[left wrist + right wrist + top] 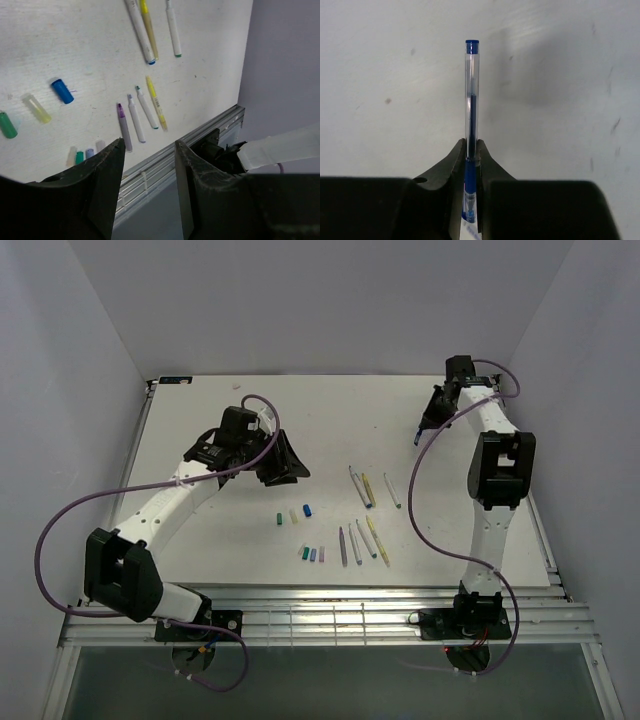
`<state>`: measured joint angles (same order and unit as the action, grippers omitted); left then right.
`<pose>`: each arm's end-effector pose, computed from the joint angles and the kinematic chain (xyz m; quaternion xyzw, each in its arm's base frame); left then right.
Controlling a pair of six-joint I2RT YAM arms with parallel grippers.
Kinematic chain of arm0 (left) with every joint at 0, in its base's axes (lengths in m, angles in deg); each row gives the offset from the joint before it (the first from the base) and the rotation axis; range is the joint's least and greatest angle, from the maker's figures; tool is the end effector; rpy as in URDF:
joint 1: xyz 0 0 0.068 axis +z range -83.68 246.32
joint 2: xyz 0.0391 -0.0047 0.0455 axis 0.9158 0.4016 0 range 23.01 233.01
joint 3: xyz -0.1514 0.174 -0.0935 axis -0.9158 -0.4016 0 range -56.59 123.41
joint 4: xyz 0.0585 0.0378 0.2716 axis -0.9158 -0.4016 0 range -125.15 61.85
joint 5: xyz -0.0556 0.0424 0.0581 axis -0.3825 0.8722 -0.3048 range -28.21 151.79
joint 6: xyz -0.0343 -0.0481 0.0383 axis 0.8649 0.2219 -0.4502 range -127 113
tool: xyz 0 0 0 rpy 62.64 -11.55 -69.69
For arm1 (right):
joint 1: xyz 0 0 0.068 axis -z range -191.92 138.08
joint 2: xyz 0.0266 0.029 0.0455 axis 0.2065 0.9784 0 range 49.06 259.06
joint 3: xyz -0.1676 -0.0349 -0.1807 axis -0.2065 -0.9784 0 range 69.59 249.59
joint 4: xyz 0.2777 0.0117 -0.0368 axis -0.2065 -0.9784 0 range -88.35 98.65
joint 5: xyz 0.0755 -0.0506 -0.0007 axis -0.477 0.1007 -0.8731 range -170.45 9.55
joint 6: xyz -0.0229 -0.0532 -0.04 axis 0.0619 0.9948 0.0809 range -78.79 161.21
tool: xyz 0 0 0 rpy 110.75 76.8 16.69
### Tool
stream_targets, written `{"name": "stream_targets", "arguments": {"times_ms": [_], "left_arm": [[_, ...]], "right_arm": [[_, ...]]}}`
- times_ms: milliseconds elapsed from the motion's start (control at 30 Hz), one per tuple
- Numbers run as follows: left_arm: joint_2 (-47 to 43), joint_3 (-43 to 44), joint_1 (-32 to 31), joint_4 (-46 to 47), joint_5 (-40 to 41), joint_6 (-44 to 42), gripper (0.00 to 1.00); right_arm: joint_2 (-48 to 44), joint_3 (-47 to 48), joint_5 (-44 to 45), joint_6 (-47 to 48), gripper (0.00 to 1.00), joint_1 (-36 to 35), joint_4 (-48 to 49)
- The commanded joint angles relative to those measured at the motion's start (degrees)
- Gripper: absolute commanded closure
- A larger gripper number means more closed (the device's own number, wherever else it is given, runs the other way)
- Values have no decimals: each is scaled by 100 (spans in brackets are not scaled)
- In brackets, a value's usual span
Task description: Open the pen caps
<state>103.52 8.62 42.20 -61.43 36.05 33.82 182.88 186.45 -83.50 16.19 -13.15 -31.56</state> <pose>0.2959 -0.1599 0.2429 -0.0545 0.9137 -0.3608 0.1790 0.5279 0.0144 0.1557 0.1903 0.9399 0.0891 0.2693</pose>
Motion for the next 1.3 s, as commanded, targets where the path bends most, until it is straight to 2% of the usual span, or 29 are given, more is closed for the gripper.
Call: {"name": "stream_targets", "arguments": {"times_ms": [0,167,267,367,500,733,967,1267], "left_arm": [[52,378,-5,285,-493,137,46],[114,379,-66,848,-1064,470,43],[79,317,-277,1332,-1179,646,41],[140,361,-558,1543,-1092,761,41],[202,466,-910,1579,-872,849,41],[219,370,-1314,1579,-477,1112,41],[439,492,-1622,1281,112,1201,41],[571,642,-1780,1104,385,1165,44]], "right_arm": [[-1679,-627,-855,-495,92,-236,478],[-3009,-2426,-1477,-618,92,-921,821],[-3851,-3087,-1689,-741,92,-1387,953],[-4266,-3606,-1891,-1065,92,-1783,1216],[-4724,-3819,-1752,-1181,92,-2213,1199],[-4953,-4004,-1366,-1409,92,-2644,1138],[-5041,-3995,-1216,-1682,92,-2838,1138],[-5129,-3987,-1181,-1840,92,-2900,1138]]}}
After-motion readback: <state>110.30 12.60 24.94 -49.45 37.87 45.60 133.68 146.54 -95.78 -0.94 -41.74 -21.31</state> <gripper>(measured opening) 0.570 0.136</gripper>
